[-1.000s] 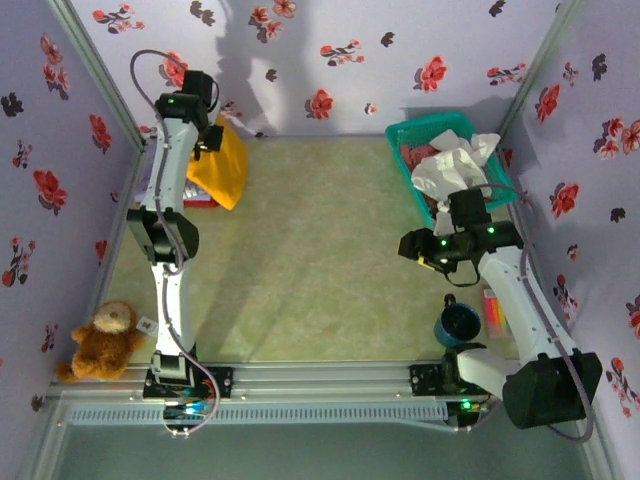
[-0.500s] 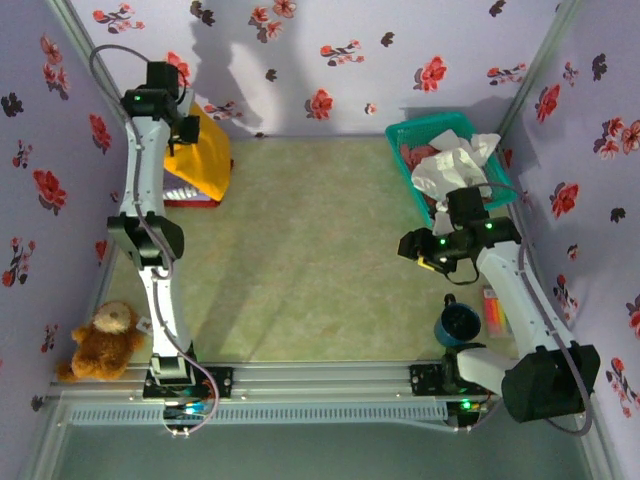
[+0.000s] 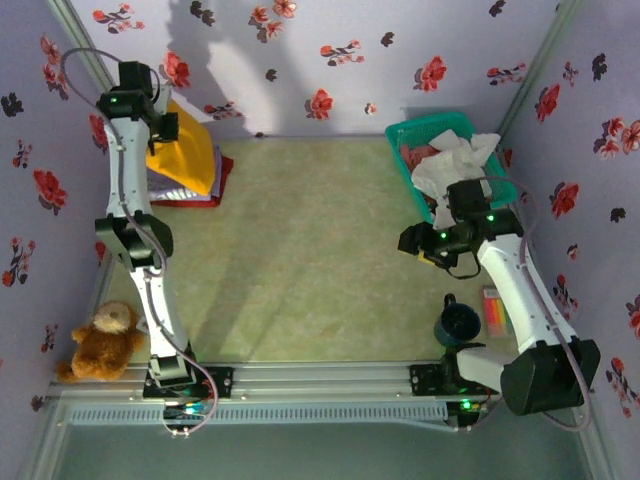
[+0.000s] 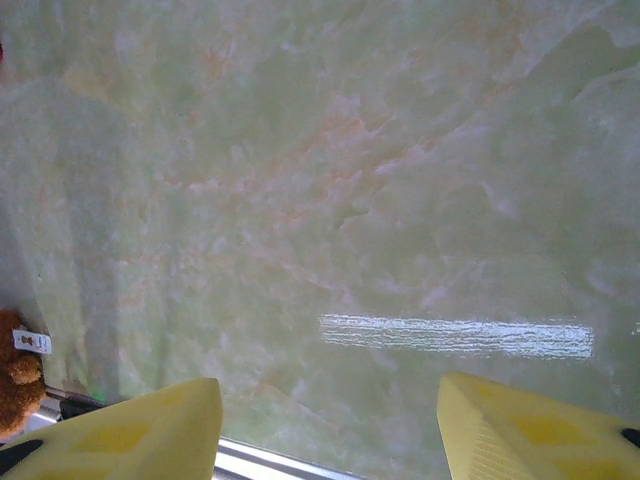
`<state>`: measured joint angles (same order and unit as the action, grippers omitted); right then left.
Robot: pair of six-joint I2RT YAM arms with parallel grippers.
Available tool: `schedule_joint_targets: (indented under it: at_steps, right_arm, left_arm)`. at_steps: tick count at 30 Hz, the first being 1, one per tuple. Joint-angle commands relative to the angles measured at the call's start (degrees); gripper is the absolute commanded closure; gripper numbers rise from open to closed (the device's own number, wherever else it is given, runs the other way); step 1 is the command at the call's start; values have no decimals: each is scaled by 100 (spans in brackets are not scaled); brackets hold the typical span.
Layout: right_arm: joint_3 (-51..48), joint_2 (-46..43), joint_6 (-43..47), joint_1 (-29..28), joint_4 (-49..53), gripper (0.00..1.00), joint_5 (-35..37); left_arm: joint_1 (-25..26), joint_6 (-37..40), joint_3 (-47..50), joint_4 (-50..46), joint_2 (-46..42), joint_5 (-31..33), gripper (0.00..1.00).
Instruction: Fold and stack the t-shirts
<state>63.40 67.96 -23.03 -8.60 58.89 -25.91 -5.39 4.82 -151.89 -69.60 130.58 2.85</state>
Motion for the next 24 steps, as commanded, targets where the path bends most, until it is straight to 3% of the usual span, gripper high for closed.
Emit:
schedule_joint_targets:
  at_steps: [1, 10, 24]
  right_arm:
    - [224, 94, 53, 33, 229, 40, -112]
    - [263, 261, 71, 27, 298, 40, -140]
    - [-138, 279, -17, 18, -133, 40, -225]
  left_arm:
    - [-148, 220, 203, 447, 415, -145, 100]
    - [-469, -11, 358, 640, 1197, 52, 100]
    - [-367, -227, 278, 335, -19, -706, 100]
